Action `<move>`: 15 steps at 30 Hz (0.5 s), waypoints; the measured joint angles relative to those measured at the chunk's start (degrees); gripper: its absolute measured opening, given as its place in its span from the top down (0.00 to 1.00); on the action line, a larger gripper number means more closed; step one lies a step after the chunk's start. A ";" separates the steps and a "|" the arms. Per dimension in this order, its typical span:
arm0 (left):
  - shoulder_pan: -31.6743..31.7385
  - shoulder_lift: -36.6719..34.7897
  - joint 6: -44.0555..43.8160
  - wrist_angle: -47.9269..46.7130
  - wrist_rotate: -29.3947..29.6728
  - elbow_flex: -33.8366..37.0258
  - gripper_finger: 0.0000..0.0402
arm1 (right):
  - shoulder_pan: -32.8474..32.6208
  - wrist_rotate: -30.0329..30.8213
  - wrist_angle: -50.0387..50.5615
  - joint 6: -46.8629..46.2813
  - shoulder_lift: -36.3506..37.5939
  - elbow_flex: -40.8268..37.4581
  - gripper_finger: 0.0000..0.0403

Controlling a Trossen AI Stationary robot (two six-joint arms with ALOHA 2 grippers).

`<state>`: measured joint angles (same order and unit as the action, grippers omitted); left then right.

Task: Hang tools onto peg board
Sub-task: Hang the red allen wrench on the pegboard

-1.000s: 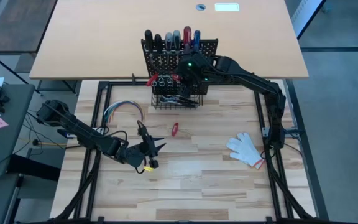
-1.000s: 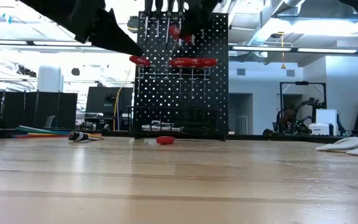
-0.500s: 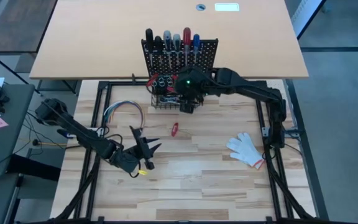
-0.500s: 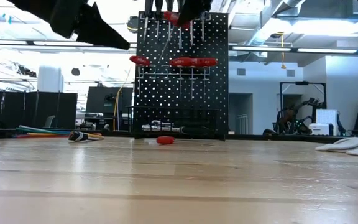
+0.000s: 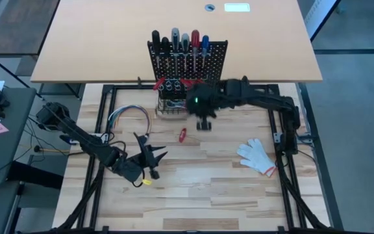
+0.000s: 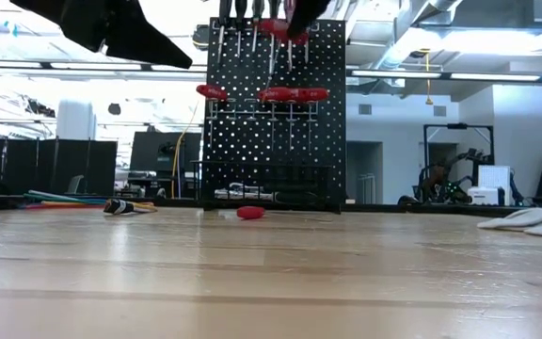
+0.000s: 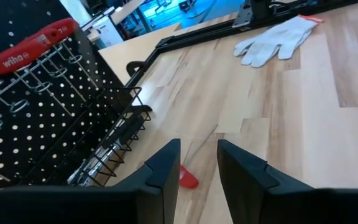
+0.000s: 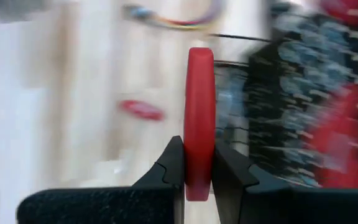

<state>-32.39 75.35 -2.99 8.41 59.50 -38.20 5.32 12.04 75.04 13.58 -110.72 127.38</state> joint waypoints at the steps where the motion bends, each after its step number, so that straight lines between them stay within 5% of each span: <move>1: -0.12 0.00 -0.10 0.02 -0.08 0.00 0.75 | -1.34 -1.65 0.16 0.27 0.00 -0.60 0.88; 7: -0.80 0.25 0.16 3.82 -0.43 0.06 0.75 | -10.19 -4.73 -5.34 0.78 -0.07 -6.12 0.88; 15: -0.39 4.39 9.38 24.40 -9.46 4.13 0.75 | -18.28 -4.86 -17.43 1.32 -0.04 -14.13 0.87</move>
<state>-32.79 79.74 6.39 32.80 50.03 -34.06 -12.96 7.18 57.61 14.90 -110.76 113.25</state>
